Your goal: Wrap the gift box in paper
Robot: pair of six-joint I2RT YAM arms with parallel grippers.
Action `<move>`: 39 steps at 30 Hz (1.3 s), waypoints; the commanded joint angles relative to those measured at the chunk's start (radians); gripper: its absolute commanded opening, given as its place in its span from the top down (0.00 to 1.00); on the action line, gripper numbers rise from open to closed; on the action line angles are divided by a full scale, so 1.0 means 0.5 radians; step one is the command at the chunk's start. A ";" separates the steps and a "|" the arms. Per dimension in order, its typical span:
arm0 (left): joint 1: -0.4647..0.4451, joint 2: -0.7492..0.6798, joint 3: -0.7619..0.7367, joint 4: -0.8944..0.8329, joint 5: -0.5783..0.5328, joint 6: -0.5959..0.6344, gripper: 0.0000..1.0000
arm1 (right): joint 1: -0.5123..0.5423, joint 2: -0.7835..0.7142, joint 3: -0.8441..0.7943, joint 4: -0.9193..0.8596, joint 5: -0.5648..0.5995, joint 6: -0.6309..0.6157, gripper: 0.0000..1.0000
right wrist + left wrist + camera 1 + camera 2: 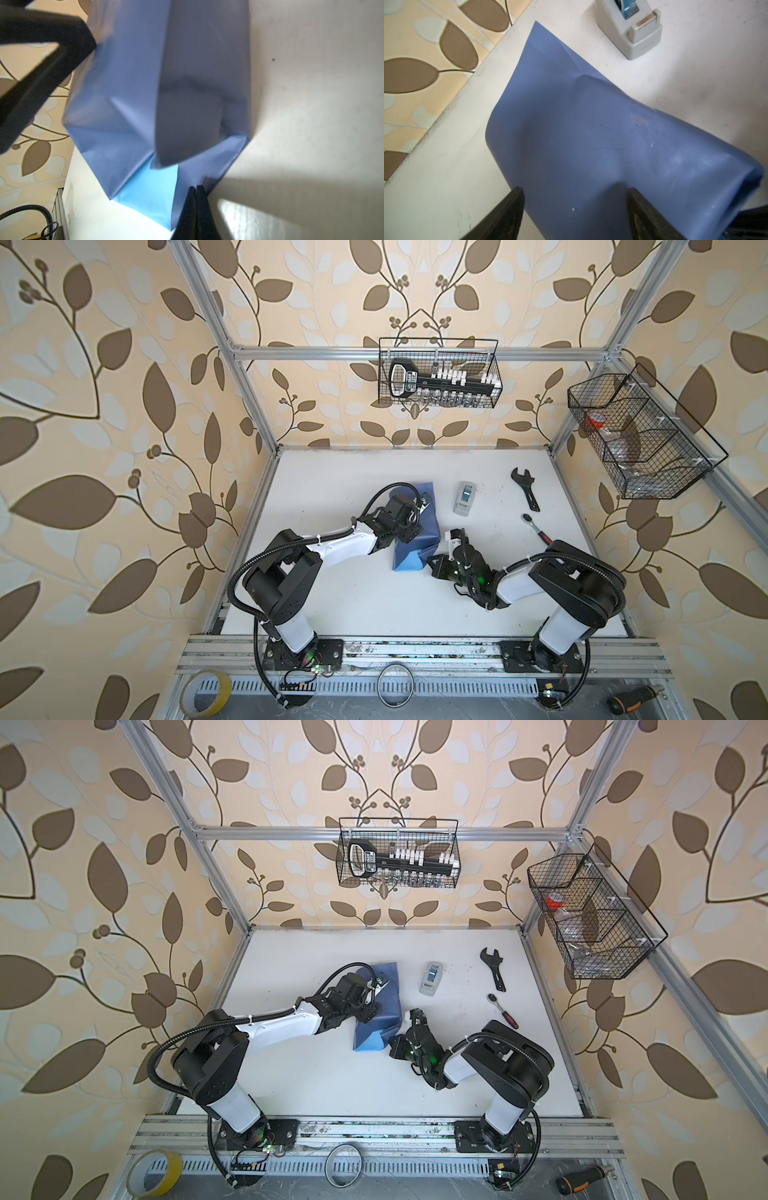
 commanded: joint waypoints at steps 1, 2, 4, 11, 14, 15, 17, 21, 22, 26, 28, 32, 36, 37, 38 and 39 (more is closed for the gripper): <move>0.004 0.022 -0.074 -0.272 -0.035 0.076 0.20 | 0.027 -0.005 -0.060 -0.197 0.010 0.019 0.96; 0.004 0.020 -0.074 -0.271 -0.035 0.078 0.20 | 0.024 -0.001 -0.056 -0.195 0.012 0.011 0.96; 0.005 0.025 -0.073 -0.273 -0.035 0.076 0.20 | 0.018 0.014 -0.038 -0.195 0.007 -0.003 0.96; 0.006 0.027 -0.072 -0.273 -0.041 0.084 0.20 | 0.014 0.059 0.001 -0.177 -0.030 -0.016 0.96; 0.006 0.030 -0.069 -0.274 -0.039 0.083 0.20 | 0.030 0.043 0.007 -0.215 -0.040 -0.028 0.96; 0.006 0.030 -0.069 -0.275 -0.038 0.082 0.20 | 0.035 0.037 0.010 -0.226 -0.044 -0.036 0.96; 0.006 0.030 -0.069 -0.276 -0.040 0.083 0.20 | 0.042 0.020 0.009 -0.246 -0.044 -0.044 0.96; 0.006 0.030 -0.072 -0.278 -0.041 0.084 0.20 | 0.013 -0.089 0.022 -0.329 -0.012 -0.097 0.96; 0.004 0.031 -0.073 -0.278 -0.041 0.083 0.20 | -0.002 -0.124 0.028 -0.353 -0.010 -0.112 0.96; 0.006 0.034 -0.064 -0.278 -0.038 0.083 0.20 | -0.073 -0.213 0.080 -0.457 -0.015 -0.182 0.96; 0.004 0.033 -0.064 -0.278 -0.038 0.086 0.20 | -0.089 -0.215 0.103 -0.466 -0.021 -0.204 0.96; 0.006 0.038 -0.061 -0.283 -0.038 0.087 0.20 | -0.088 -0.179 0.143 -0.424 -0.055 -0.207 0.96; 0.006 0.042 -0.060 -0.284 -0.035 0.087 0.20 | -0.081 -0.123 0.182 -0.397 -0.067 -0.210 0.96; 0.004 0.042 -0.058 -0.284 -0.035 0.084 0.20 | -0.082 -0.104 0.187 -0.387 -0.070 -0.212 0.96; 0.006 0.044 -0.061 -0.284 -0.035 0.087 0.20 | -0.083 -0.079 0.191 -0.383 -0.073 -0.215 0.96; 0.004 0.042 -0.062 -0.284 -0.038 0.086 0.20 | -0.083 -0.054 0.192 -0.372 -0.073 -0.219 0.96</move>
